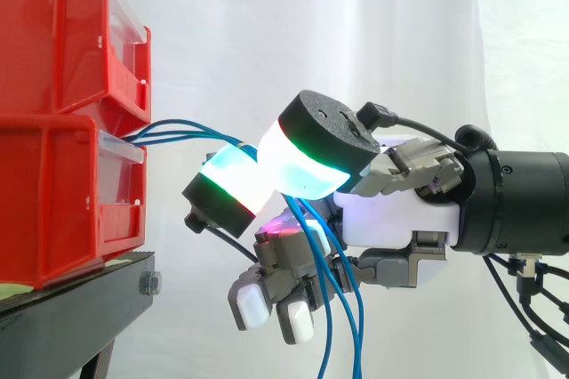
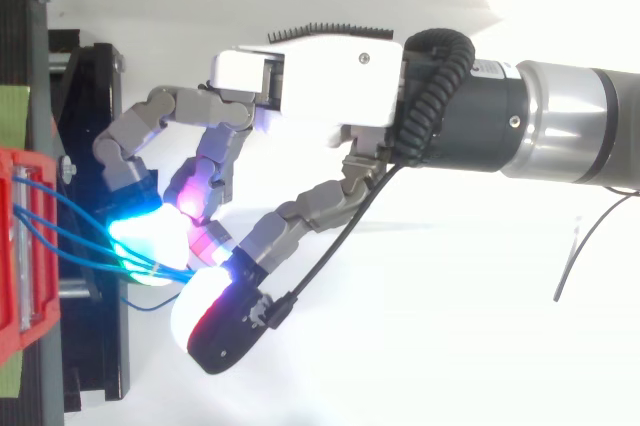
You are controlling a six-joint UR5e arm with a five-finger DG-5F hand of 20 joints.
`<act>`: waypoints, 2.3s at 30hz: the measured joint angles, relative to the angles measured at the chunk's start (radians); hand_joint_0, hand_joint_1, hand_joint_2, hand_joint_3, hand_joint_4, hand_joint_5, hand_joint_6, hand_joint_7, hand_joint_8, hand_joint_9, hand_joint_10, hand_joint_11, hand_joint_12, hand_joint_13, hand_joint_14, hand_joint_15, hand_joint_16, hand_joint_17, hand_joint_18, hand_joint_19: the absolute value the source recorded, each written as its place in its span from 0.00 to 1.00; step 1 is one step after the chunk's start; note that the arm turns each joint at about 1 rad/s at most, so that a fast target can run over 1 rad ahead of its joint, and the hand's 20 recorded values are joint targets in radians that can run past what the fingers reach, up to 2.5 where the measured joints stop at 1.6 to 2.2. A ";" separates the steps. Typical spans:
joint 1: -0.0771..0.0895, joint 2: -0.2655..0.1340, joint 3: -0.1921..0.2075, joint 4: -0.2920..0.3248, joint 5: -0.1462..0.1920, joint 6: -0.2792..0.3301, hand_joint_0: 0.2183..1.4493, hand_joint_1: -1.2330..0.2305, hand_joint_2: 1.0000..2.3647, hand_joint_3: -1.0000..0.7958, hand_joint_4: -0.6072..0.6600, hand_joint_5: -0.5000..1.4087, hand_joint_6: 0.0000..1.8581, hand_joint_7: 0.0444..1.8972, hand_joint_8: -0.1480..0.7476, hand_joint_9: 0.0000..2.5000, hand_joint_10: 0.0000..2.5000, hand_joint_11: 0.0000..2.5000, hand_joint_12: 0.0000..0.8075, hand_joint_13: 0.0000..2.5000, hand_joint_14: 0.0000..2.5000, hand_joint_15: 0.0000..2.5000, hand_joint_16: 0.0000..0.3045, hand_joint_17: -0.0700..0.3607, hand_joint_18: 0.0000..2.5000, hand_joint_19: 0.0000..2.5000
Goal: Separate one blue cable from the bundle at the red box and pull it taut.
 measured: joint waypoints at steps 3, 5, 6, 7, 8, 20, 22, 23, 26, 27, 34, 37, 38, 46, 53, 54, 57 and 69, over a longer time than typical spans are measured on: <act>0.000 0.000 0.000 0.000 0.000 -0.001 0.31 0.11 0.00 0.28 0.48 0.21 0.50 0.64 0.57 0.51 0.01 0.52 0.48 0.41 0.01 0.25 0.15 0.40 0.40 0.28; 0.000 0.000 0.000 0.000 0.000 -0.001 0.29 0.13 0.00 0.28 0.48 0.21 0.50 0.63 0.57 0.52 0.01 0.52 0.48 0.41 0.01 0.25 0.15 0.41 0.41 0.28; 0.000 0.000 0.000 0.001 0.000 -0.001 0.28 0.13 0.00 0.28 0.49 0.21 0.50 0.63 0.57 0.52 0.01 0.51 0.48 0.41 0.01 0.25 0.15 0.41 0.41 0.28; 0.000 0.000 0.000 0.001 0.000 -0.001 0.28 0.16 0.00 0.28 0.49 0.21 0.49 0.64 0.58 0.52 0.01 0.52 0.49 0.41 0.01 0.25 0.16 0.41 0.41 0.28; 0.000 0.000 0.000 0.001 0.000 -0.001 0.27 0.17 0.00 0.28 0.49 0.21 0.49 0.64 0.58 0.53 0.01 0.51 0.49 0.41 0.01 0.25 0.16 0.41 0.41 0.28; 0.000 0.000 0.000 0.002 0.000 0.000 0.25 0.41 0.00 0.28 0.36 0.23 0.47 0.63 0.55 0.58 0.01 0.48 0.50 0.44 0.01 0.26 0.16 0.42 0.43 0.30; 0.000 0.000 0.000 0.002 0.000 0.000 0.26 0.45 0.00 0.28 0.36 0.23 0.47 0.63 0.54 0.58 0.01 0.47 0.49 0.44 0.01 0.25 0.16 0.42 0.43 0.31; 0.000 0.000 0.000 0.002 0.000 0.000 0.26 0.45 0.00 0.28 0.35 0.23 0.47 0.63 0.55 0.58 0.01 0.47 0.49 0.44 0.01 0.25 0.16 0.42 0.43 0.31; 0.000 0.000 0.000 0.002 0.000 -0.001 0.28 0.47 0.00 0.28 0.34 0.23 0.46 0.63 0.54 0.58 0.01 0.47 0.49 0.44 0.01 0.25 0.16 0.41 0.43 0.31; 0.001 0.000 0.000 0.002 0.000 -0.001 0.28 0.47 0.00 0.28 0.34 0.23 0.46 0.62 0.53 0.58 0.01 0.46 0.49 0.44 0.01 0.25 0.16 0.41 0.43 0.31; 0.001 0.000 0.000 0.002 0.000 -0.001 0.30 0.50 0.00 0.28 0.33 0.23 0.45 0.60 0.52 0.58 0.01 0.45 0.48 0.44 0.01 0.26 0.16 0.41 0.43 0.32; 0.001 0.000 0.000 0.004 0.000 -0.001 0.30 0.49 0.00 0.28 0.35 0.23 0.45 0.59 0.52 0.58 0.01 0.46 0.48 0.44 0.01 0.26 0.16 0.41 0.42 0.32; 0.001 0.000 0.000 0.004 0.000 -0.001 0.30 0.49 0.00 0.28 0.36 0.23 0.44 0.60 0.52 0.58 0.01 0.46 0.48 0.44 0.01 0.26 0.16 0.41 0.42 0.32; 0.003 -0.001 0.000 0.005 0.000 -0.001 0.32 0.32 0.00 0.28 0.49 0.21 0.44 0.61 0.54 0.53 0.01 0.47 0.50 0.43 0.01 0.26 0.16 0.42 0.42 0.31; 0.003 -0.001 0.000 0.006 0.000 -0.001 0.35 0.21 0.00 0.28 0.54 0.19 0.47 0.60 0.54 0.49 0.01 0.48 0.49 0.41 0.01 0.26 0.16 0.42 0.40 0.29; 0.003 0.000 0.000 0.006 0.000 -0.001 0.35 0.20 0.00 0.28 0.54 0.18 0.47 0.60 0.55 0.49 0.01 0.48 0.49 0.41 0.01 0.26 0.16 0.42 0.40 0.29; 0.003 -0.001 0.000 0.006 0.000 -0.001 0.35 0.15 0.00 0.28 0.54 0.18 0.47 0.59 0.54 0.47 0.01 0.48 0.48 0.39 0.01 0.25 0.16 0.42 0.39 0.28; 0.003 -0.001 -0.010 0.010 0.000 -0.001 0.32 0.36 0.00 0.28 0.53 0.18 0.46 0.58 0.54 0.45 0.01 0.46 0.49 0.36 0.01 0.24 0.16 0.41 0.37 0.29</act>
